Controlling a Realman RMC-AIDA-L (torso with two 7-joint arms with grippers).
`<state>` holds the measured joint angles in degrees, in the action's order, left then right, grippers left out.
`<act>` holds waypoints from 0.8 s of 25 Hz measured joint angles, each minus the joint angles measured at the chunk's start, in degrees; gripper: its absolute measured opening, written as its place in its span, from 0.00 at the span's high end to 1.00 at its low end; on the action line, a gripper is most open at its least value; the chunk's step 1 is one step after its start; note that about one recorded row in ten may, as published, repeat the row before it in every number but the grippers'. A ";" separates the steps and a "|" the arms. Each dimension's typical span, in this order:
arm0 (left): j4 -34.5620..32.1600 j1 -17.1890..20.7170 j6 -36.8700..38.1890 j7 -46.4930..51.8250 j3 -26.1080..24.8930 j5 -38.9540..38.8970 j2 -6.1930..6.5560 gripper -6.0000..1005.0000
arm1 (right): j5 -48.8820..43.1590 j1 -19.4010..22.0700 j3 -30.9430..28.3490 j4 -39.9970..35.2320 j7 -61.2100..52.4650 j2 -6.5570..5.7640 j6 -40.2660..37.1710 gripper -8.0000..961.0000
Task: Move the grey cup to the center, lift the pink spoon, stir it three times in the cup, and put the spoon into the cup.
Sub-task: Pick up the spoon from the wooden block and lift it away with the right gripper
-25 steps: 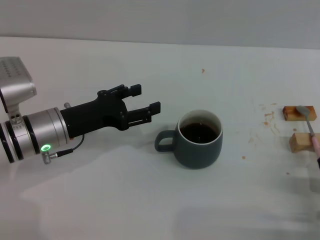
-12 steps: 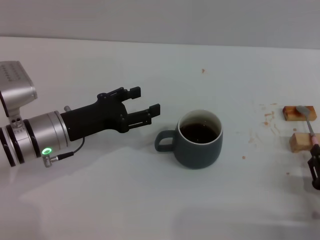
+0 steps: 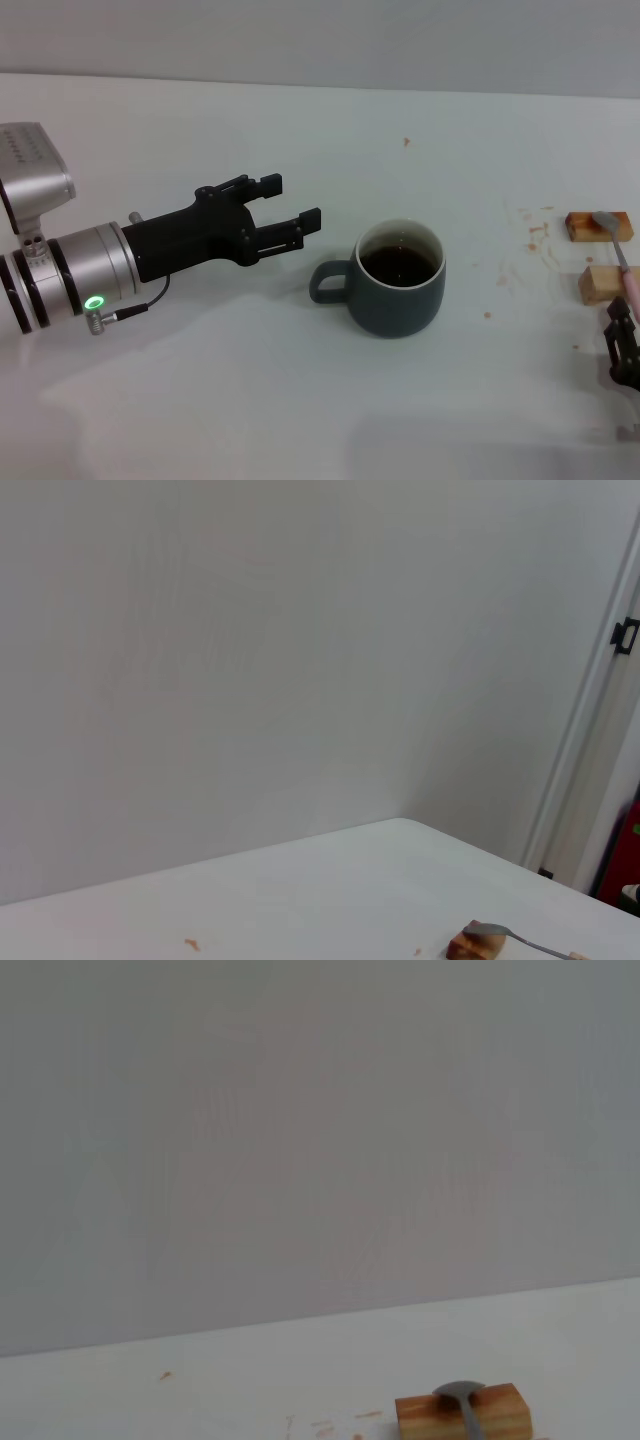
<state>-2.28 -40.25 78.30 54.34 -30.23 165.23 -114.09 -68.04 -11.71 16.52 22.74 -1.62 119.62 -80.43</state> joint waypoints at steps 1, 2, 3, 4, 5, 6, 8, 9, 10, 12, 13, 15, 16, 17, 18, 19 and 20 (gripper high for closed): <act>0.00 0.00 0.00 -0.01 0.00 0.00 0.00 0.17 | 0.00 0.02 0.00 -0.02 0.00 0.00 0.01 0.58; 0.00 0.00 0.00 -0.01 0.00 0.00 0.00 0.17 | 0.00 0.07 -0.05 -0.05 -0.01 0.00 0.01 0.60; 0.00 0.01 0.00 -0.02 0.00 0.00 0.01 0.17 | 0.00 0.11 -0.11 -0.06 -0.04 0.01 0.01 0.61; 0.00 0.03 0.00 -0.02 0.00 0.00 0.01 0.17 | 0.00 0.13 -0.20 -0.10 -0.11 0.00 0.01 0.63; 0.00 0.05 0.00 -0.03 0.00 0.00 0.01 0.17 | 0.00 0.14 -0.26 -0.10 -0.13 0.00 0.01 0.63; 0.00 0.06 0.00 -0.03 0.00 0.00 0.01 0.17 | 0.01 0.14 -0.28 -0.10 -0.13 0.00 0.02 0.63; 0.00 0.06 0.01 -0.03 0.00 0.00 0.01 0.17 | 0.11 0.16 -0.31 -0.10 -0.13 0.00 0.21 0.63; 0.00 0.07 0.01 -0.03 0.00 0.00 0.01 0.17 | 0.15 0.16 -0.36 -0.10 -0.14 0.00 0.32 0.63; 0.00 0.07 0.00 -0.03 0.00 0.00 0.01 0.17 | 0.17 0.21 -0.44 -0.12 -0.14 -0.01 0.42 0.63; 0.00 0.10 0.00 -0.03 0.00 0.00 0.01 0.17 | 0.20 0.30 -0.51 -0.23 -0.16 -0.04 0.52 0.64; -0.01 0.13 0.01 -0.03 0.00 0.00 0.01 0.17 | 0.22 0.33 -0.52 -0.31 -0.16 -0.05 0.55 0.64; 0.00 0.17 0.00 -0.03 0.00 0.00 0.01 0.17 | 0.29 0.31 -0.51 -0.37 -0.16 -0.06 0.61 0.64; 0.00 0.19 0.00 -0.03 0.00 0.00 0.01 0.17 | 0.29 0.27 -0.51 -0.37 -0.17 -0.08 0.61 0.64; 0.00 0.18 0.01 -0.03 0.00 -0.01 0.01 0.17 | 0.29 0.21 -0.49 -0.37 -0.18 -0.10 0.62 0.65; 0.00 0.19 0.00 -0.03 0.00 -0.01 0.01 0.17 | 0.29 0.16 -0.48 -0.37 -0.19 -0.12 0.63 0.65; 0.00 0.19 0.00 -0.03 0.00 -0.01 0.01 0.17 | 0.29 0.09 -0.48 -0.37 -0.21 -0.14 0.63 0.65; 0.00 0.19 0.00 -0.03 0.00 -0.02 0.01 0.17 | 0.29 0.08 -0.49 -0.37 -0.23 -0.14 0.63 0.65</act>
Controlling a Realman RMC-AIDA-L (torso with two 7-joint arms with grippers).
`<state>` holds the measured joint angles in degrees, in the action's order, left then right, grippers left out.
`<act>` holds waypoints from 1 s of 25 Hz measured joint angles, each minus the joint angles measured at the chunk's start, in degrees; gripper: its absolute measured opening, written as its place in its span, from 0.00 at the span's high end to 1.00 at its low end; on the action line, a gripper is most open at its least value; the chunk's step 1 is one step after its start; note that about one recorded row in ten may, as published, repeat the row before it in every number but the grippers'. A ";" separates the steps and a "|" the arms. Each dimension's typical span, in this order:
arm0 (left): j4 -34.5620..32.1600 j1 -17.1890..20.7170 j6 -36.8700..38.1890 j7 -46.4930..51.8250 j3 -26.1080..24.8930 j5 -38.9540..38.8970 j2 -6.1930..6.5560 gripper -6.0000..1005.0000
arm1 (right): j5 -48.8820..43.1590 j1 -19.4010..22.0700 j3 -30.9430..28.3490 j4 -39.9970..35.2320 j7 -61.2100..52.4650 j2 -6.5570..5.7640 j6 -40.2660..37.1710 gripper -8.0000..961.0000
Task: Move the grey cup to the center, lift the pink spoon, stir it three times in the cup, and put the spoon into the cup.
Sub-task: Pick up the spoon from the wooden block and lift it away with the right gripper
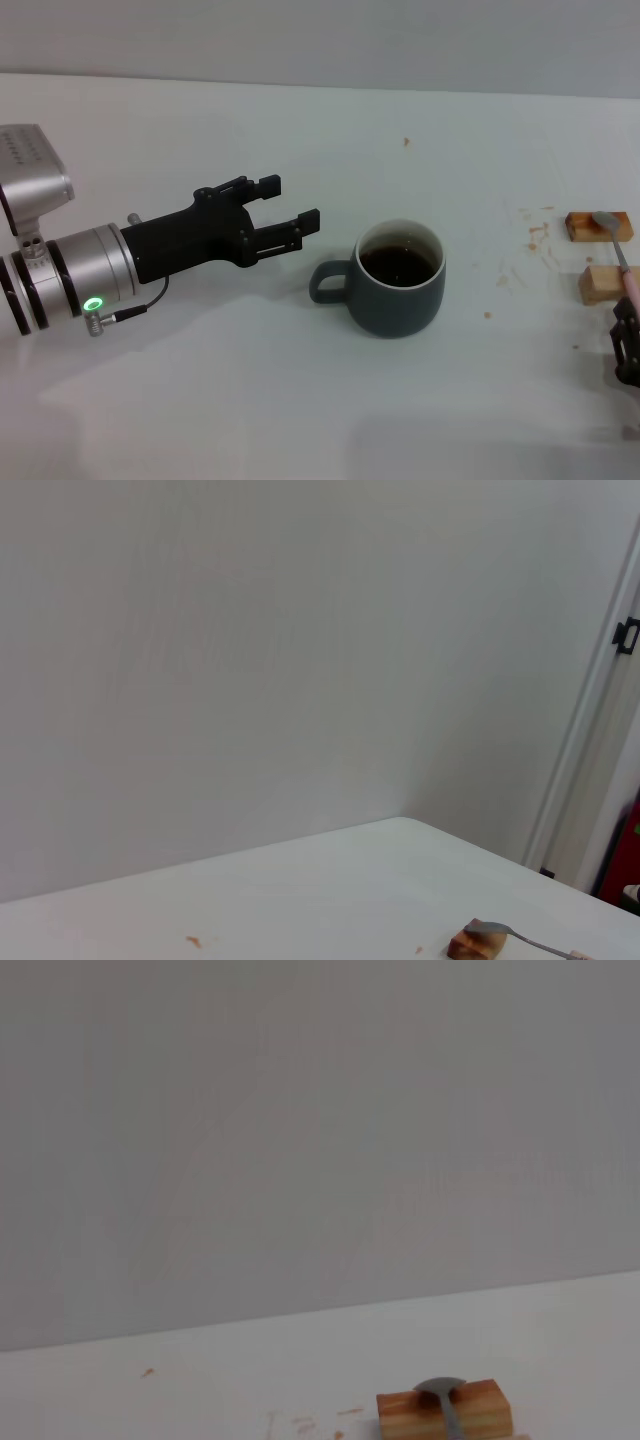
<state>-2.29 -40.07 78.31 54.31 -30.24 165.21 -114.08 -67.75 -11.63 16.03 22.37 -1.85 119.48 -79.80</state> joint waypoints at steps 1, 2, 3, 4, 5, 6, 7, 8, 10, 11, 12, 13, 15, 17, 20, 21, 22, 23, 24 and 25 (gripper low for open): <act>0.00 0.00 0.00 0.00 0.00 0.00 0.00 0.17 | 0.00 -0.03 -0.01 0.00 -0.01 -0.02 0.01 0.66; 0.00 0.00 0.00 0.01 0.00 -0.01 0.00 0.17 | 0.00 -0.08 -0.02 0.01 -0.02 -0.05 0.04 0.66; 0.00 0.00 0.00 0.02 0.00 -0.01 0.00 0.17 | -0.01 -0.10 -0.02 0.00 -0.02 -0.07 0.10 0.66; 0.00 -0.01 0.00 0.05 0.00 -0.02 0.00 0.17 | -0.01 -0.15 -0.03 -0.03 -0.03 -0.10 0.23 0.66; 0.00 -0.01 0.00 0.06 0.00 -0.02 0.00 0.17 | -0.01 -0.21 -0.05 -0.10 -0.03 -0.10 0.41 0.66; 0.00 -0.01 0.00 0.07 0.00 -0.03 0.00 0.17 | -0.01 -0.26 -0.08 -0.25 -0.04 -0.11 0.68 0.67; 0.00 -0.01 0.00 0.08 0.01 -0.04 0.00 0.17 | 0.00 -0.29 -0.09 -0.33 -0.04 -0.11 0.87 0.67; 0.00 -0.01 0.00 0.08 0.01 -0.05 0.00 0.17 | 0.01 -0.35 -0.10 -0.45 -0.04 -0.11 1.15 0.67; 0.00 -0.01 0.00 0.09 0.01 -0.06 0.00 0.17 | 0.02 -0.42 -0.11 -0.54 -0.05 -0.10 1.30 0.67; 0.00 -0.01 0.00 0.09 0.01 -0.06 0.00 0.17 | 0.00 -0.46 -0.12 -0.67 -0.06 -0.10 1.33 0.68; 0.00 -0.01 -0.01 0.09 0.00 -0.07 0.00 0.17 | -0.06 -0.48 -0.12 -0.80 -0.06 -0.07 1.34 0.68; 0.00 -0.01 -0.01 0.09 0.00 -0.07 0.00 0.17 | -0.14 -0.49 -0.11 -0.96 -0.06 -0.05 1.34 0.68; 0.00 -0.01 -0.10 0.09 -0.02 -0.07 0.00 0.17 | -0.20 -0.50 -0.10 -1.12 -0.08 -0.01 1.34 0.68; 0.00 -0.01 -0.37 0.09 -0.04 -0.07 -0.01 0.17 | -0.21 -0.50 -0.12 -1.11 -0.08 -0.03 1.39 0.69; 0.00 -0.01 -0.65 0.09 -0.06 -0.07 -0.11 0.17 | -0.22 -0.54 -0.13 -1.11 -0.09 -0.08 1.42 0.71; 0.00 -0.01 -0.68 0.09 -0.07 -0.08 -0.13 0.17 | -0.23 -0.57 -0.13 -1.11 -0.09 -0.08 1.41 0.73; 0.00 -0.01 -0.69 0.09 -0.07 -0.07 -0.15 0.17 | -0.24 -0.61 -0.13 -1.11 -0.09 -0.08 1.42 0.75; 0.00 -0.02 -0.73 0.08 -0.09 -0.07 -0.16 0.17 | -0.24 -0.67 -0.13 -1.11 -0.09 -0.08 1.42 0.77; 0.00 -0.01 -0.80 0.07 -0.12 -0.07 -0.18 0.17 | -0.24 -0.71 -0.13 -1.10 -0.09 -0.08 1.41 0.78; 0.00 -0.01 -0.90 0.07 -0.15 -0.07 -0.19 0.17 | -0.21 -0.76 -0.13 -1.10 -0.09 -0.08 1.42 0.80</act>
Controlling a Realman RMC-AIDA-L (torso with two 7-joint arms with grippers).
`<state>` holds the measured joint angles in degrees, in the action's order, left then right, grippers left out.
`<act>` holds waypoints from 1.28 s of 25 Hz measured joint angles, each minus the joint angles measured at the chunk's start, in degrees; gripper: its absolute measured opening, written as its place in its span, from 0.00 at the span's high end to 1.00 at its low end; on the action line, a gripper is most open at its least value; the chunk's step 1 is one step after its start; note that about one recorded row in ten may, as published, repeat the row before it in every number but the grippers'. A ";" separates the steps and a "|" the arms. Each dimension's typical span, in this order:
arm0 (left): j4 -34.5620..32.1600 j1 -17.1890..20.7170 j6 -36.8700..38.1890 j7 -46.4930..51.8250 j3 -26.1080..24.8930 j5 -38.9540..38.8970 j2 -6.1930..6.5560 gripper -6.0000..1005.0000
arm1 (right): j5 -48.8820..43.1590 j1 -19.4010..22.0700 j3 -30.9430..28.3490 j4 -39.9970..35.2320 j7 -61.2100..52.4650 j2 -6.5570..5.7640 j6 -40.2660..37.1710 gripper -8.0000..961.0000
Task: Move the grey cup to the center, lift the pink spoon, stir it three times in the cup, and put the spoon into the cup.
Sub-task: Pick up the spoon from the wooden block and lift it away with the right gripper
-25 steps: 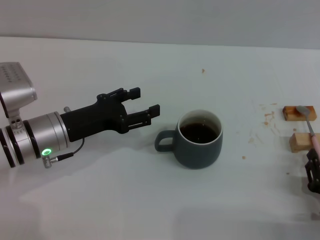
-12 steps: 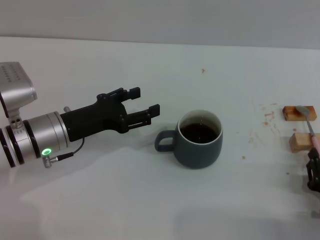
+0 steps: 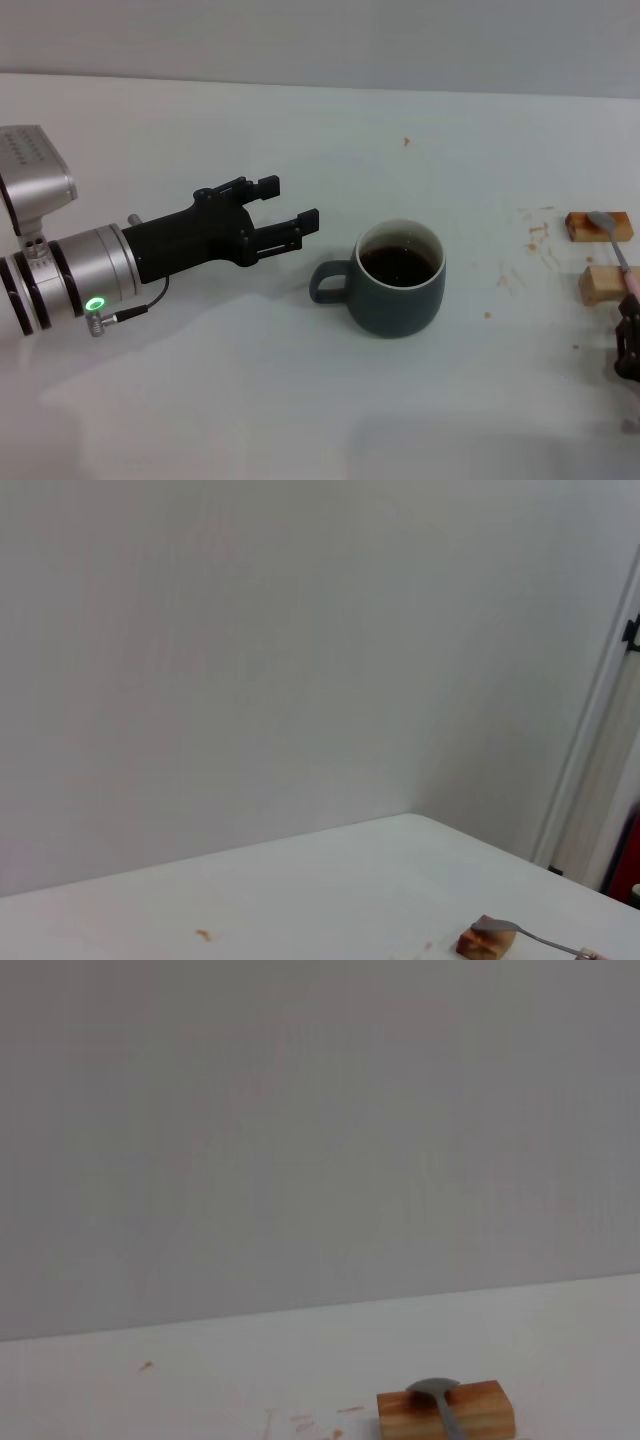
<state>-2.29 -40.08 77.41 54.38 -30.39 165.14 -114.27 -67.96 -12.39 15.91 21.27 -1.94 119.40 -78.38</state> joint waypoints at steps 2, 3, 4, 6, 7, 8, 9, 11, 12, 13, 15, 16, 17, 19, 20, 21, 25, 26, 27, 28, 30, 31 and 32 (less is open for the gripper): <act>0.00 0.00 -0.19 -0.01 -0.07 0.00 -0.05 0.17 | 0.07 -0.09 0.00 0.00 0.00 0.00 0.00 0.80; 0.00 0.00 -0.19 -0.01 -0.07 0.00 -0.05 0.17 | 0.11 -0.14 0.00 0.00 0.00 0.00 0.00 0.80; 0.00 -0.02 -0.45 -0.01 -0.10 0.00 -0.11 0.17 | 0.14 -0.18 0.00 0.00 0.00 0.00 0.00 0.80; 0.00 -0.05 -0.56 -0.02 -0.11 0.00 -0.16 0.17 | 0.20 -0.25 0.00 -0.01 0.00 -0.04 0.07 0.80; 0.00 -0.05 -0.56 -0.02 -0.11 0.00 -0.16 0.17 | 0.22 -0.25 0.00 -0.05 0.00 -0.04 0.14 0.80; 0.00 -0.05 -0.56 -0.02 -0.11 0.00 -0.16 0.17 | 0.23 -0.27 0.00 -0.10 0.00 -0.04 0.30 0.80; 0.00 -0.05 -0.56 -0.02 -0.11 0.00 -0.16 0.17 | 0.24 -0.30 -0.03 -0.16 0.00 -0.05 0.49 0.80; 0.00 -0.06 -0.61 -0.03 -0.11 0.00 -0.25 0.17 | 0.25 -0.37 -0.07 -0.26 0.00 -0.05 0.81 0.80; 0.00 -0.08 -0.98 -0.05 -0.11 0.01 -0.33 0.17 | 0.26 -0.40 -0.08 -0.33 0.01 -0.05 0.92 0.80; 0.00 -0.11 -1.03 -0.05 -0.11 0.01 -0.33 0.17 | 0.27 -0.42 -0.09 -0.42 0.00 -0.05 1.02 0.80; 0.00 -0.11 -1.03 -0.05 -0.11 0.01 -0.33 0.17 | 0.28 -0.47 -0.09 -0.55 0.00 -0.05 1.27 0.80; 0.00 -0.12 -1.05 -0.06 -0.11 0.01 -0.34 0.17 | 0.29 -0.49 -0.09 -0.59 0.00 -0.05 1.37 0.80; 0.00 -0.21 -1.13 -0.07 -0.14 0.01 -0.34 0.17 | 0.29 -0.51 -0.09 -0.61 0.00 -0.05 1.46 0.81; 0.00 -0.30 -1.21 -0.07 -0.17 0.01 -0.37 0.17 | 0.29 -0.57 -0.09 -0.62 0.00 -0.05 1.48 0.81; 0.00 -0.38 -1.27 -0.07 -0.18 0.01 -0.42 0.17 | 0.29 -0.60 -0.09 -0.62 0.00 -0.04 1.48 0.81; 0.00 -0.40 -1.29 -0.07 -0.18 0.01 -0.42 0.17 | 0.29 -0.61 -0.09 -0.62 0.00 -0.03 1.48 0.81; 0.00 -0.44 -1.42 -0.07 -0.20 0.01 -0.48 0.17 | 0.32 -0.65 -0.09 -0.61 0.00 0.02 1.48 0.81; 0.00 -0.44 -1.42 -0.07 -0.20 0.01 -0.49 0.17 | 0.33 -0.69 -0.09 -0.62 0.00 0.03 1.49 0.81; 0.00 -0.45 -1.42 -0.07 -0.20 0.01 -0.50 0.17 | 0.33 -0.72 -0.08 -0.64 0.00 0.03 1.49 0.81; 0.00 -0.44 -1.42 -0.07 -0.20 0.01 -0.51 0.17 | 0.33 -0.74 -0.09 -0.65 0.01 0.04 1.49 0.82; 0.00 -0.45 -1.42 -0.07 -0.20 0.01 -0.51 0.17 | 0.33 -0.79 -0.09 -0.69 0.00 0.05 1.49 0.82; 0.00 -0.44 -1.42 -0.07 -0.20 0.01 -0.51 0.17 | 0.33 -0.79 -0.09 -0.70 0.00 0.04 1.49 0.83; 0.00 -0.43 -1.42 -0.07 -0.22 0.01 -0.51 0.17 | 0.33 -0.80 -0.09 -0.70 0.01 0.05 1.49 0.83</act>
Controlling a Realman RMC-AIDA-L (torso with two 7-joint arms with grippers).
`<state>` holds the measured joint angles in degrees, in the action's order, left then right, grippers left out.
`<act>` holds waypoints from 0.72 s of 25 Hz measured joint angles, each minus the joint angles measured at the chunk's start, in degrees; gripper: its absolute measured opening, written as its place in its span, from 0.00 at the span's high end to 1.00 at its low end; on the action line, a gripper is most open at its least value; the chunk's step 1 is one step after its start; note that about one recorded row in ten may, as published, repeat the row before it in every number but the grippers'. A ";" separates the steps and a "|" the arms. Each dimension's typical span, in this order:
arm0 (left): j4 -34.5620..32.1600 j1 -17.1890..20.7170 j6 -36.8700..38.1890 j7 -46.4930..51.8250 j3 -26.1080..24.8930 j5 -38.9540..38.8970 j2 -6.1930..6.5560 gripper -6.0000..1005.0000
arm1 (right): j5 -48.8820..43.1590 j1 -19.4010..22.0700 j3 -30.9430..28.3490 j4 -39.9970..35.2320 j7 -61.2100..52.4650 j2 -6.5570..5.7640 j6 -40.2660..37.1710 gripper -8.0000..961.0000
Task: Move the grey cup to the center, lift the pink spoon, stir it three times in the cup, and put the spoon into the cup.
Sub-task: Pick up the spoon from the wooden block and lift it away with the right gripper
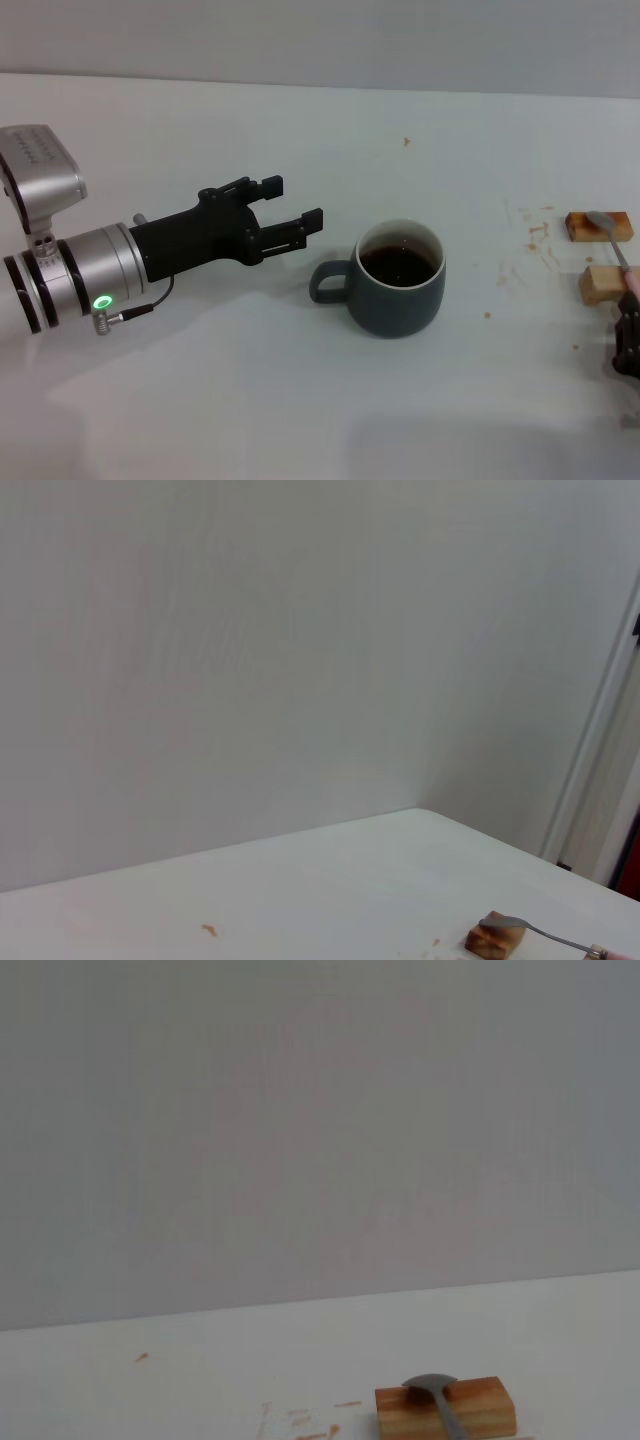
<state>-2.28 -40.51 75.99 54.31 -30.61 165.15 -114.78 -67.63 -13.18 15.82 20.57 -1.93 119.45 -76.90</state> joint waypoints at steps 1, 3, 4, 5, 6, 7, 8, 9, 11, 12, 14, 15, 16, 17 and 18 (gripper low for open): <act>0.00 0.01 0.00 0.00 -0.01 0.00 0.00 0.17 | 0.00 0.00 0.00 0.00 0.00 0.00 0.00 0.84; 0.00 0.05 -0.03 0.00 -0.06 0.00 -0.03 0.17 | 0.00 0.00 0.00 0.00 0.00 0.00 0.00 0.85; 0.00 0.08 -0.04 0.00 -0.06 0.00 -0.05 0.17 | 0.00 0.00 0.00 0.00 0.00 0.00 0.00 0.85; 0.00 0.09 -0.04 0.00 -0.07 0.00 -0.07 0.17 | 0.00 0.00 0.00 0.00 0.00 0.00 0.00 0.85; 0.00 0.09 -0.05 0.00 -0.07 0.00 -0.07 0.17 | 0.00 0.00 0.00 0.00 0.00 0.00 0.00 0.85; 0.00 0.09 -0.05 0.00 -0.07 0.00 -0.08 0.17 | -0.01 0.00 0.00 0.00 0.00 0.00 0.00 0.86; 0.00 0.09 -0.05 0.00 -0.07 0.00 -0.08 0.17 | -0.01 0.00 0.00 0.00 0.00 0.00 0.01 0.86; 0.00 0.09 -0.05 0.00 -0.07 0.00 -0.08 0.17 | -0.01 0.00 0.00 0.00 0.00 0.00 0.02 0.86; 0.00 0.09 -0.05 0.00 -0.07 0.00 -0.09 0.17 | 0.01 0.00 0.00 0.00 0.00 0.00 0.03 0.86; 0.00 0.12 -0.05 0.00 -0.07 0.00 -0.09 0.17 | 0.01 0.00 0.00 0.00 0.00 0.00 0.04 0.86; 0.00 0.19 -0.05 0.00 -0.07 0.00 -0.09 0.17 | 0.01 0.00 0.00 0.00 0.00 0.00 0.06 0.86; 0.00 0.21 -0.05 0.00 -0.07 0.00 -0.09 0.17 | 0.00 0.00 0.00 0.00 0.00 0.00 0.06 0.86; 0.00 0.26 -0.05 0.00 -0.07 0.00 -0.09 0.17 | -0.06 0.00 0.00 0.00 0.00 0.00 0.07 0.86; 0.00 0.29 -0.06 0.00 -0.07 0.00 -0.09 0.17 | -0.12 0.00 0.00 0.00 0.00 0.00 0.07 0.86; 0.00 0.31 -0.05 0.00 -0.07 0.00 -0.09 0.17 | -0.17 0.00 0.00 0.00 0.00 0.00 0.08 0.87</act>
<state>-2.29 -40.20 75.94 54.31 -30.68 165.15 -114.87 -67.80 -13.19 15.82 20.56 -1.93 119.45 -76.82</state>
